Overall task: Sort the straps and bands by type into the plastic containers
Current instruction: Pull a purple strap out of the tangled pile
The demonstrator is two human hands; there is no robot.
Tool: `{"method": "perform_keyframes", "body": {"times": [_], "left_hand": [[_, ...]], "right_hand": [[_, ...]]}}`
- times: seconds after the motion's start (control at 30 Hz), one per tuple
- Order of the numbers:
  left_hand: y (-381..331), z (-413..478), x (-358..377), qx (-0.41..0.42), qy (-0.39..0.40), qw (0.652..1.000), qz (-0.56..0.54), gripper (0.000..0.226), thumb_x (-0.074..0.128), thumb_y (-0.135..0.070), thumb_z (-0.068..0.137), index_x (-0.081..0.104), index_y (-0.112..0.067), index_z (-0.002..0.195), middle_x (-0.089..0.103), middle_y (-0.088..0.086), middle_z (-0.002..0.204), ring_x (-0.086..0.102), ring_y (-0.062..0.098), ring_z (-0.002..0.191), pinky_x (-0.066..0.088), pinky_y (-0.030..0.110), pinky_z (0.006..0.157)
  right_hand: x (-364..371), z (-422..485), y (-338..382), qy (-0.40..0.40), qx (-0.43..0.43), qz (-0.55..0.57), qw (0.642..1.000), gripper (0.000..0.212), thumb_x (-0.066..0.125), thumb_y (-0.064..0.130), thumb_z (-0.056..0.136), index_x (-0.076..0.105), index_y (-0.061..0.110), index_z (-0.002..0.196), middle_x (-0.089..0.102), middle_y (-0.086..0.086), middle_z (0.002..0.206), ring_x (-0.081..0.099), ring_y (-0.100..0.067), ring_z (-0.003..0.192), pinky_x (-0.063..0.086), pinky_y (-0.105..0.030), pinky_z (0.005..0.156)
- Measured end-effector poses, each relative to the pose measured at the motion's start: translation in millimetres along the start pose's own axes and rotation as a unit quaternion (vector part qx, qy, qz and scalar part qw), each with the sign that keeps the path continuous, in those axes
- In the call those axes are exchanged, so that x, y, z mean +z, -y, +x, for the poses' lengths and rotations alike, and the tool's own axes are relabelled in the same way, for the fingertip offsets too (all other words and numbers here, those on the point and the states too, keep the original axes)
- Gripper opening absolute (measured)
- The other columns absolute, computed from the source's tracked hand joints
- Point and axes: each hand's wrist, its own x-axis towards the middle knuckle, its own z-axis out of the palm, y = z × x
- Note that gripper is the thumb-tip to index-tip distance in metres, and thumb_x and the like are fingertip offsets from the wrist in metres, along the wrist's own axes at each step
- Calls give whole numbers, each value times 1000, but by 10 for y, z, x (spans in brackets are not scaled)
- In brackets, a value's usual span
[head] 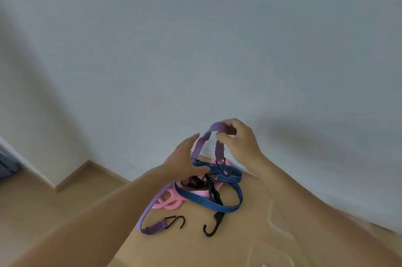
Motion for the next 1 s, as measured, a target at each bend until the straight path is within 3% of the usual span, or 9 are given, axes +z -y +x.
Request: {"method": "perform_keyframes", "body": {"times": [0.07,0.2,0.37,0.53,0.67,0.73,0.8,0.9,1.0], "left_hand": [[-193,70,-76,29,16,994,-106,71,80,-24,80,37,-34,136,50,-25,126,49,-7,117,35,4,87],[-403,227,-123,15,41,981,-190,25,67,-29,91,61,-14,110,68,-1,103,59,11,94,47,28,88],[-432,284,-369,-8,16,931,-365,12,52,0,94,54,-7,103,61,11,79,65,27,74,53,38,80],[-697,377,-770,11,15,850,-526,26,35,7,92,56,-1,103,53,13,68,56,31,58,51,38,66],[-730,384,-902,-1,29,779,-626,24,38,5,91,57,-3,104,54,13,73,53,30,59,49,41,66],[-690,394,-962,-17,6,765,-644,23,39,5,91,56,-2,104,57,13,76,52,29,58,49,41,63],[-609,433,-1026,-33,-44,798,-600,22,37,6,92,55,-3,104,57,11,79,50,25,54,48,37,57],[-350,513,-1111,-47,-128,919,-370,21,38,0,93,56,-10,97,56,8,82,45,20,48,40,31,50],[-144,423,-1060,-65,-56,967,-239,22,40,-3,91,61,-11,90,57,6,75,43,17,49,35,26,46]], "right_hand": [[-43,57,175,-1,12,149,989,13,65,2,86,68,10,96,70,-9,92,67,-22,83,58,-32,80],[-137,107,436,-28,-18,292,956,17,57,-8,88,68,2,95,69,-14,87,66,-23,77,58,-32,73],[-170,62,140,-74,13,189,979,33,65,4,79,66,18,109,68,1,100,62,-15,96,55,-32,77],[146,-78,-272,33,105,154,982,72,58,5,80,37,28,144,49,13,137,41,-8,134,40,-24,95],[499,-146,-251,168,111,102,974,41,60,13,93,49,36,126,49,32,123,47,20,109,41,-5,82],[627,-186,-271,193,122,73,971,19,59,25,96,56,29,115,60,23,118,54,11,110,42,-13,90],[651,-227,-283,178,131,61,973,17,60,28,95,60,17,109,71,9,105,63,0,100,47,-18,89],[509,-244,-204,117,129,138,975,16,62,19,94,61,7,105,68,-10,83,66,-15,75,52,-22,73],[270,-141,26,44,81,203,975,19,69,7,86,64,7,104,57,-5,69,52,-18,58,48,-29,62]]}}
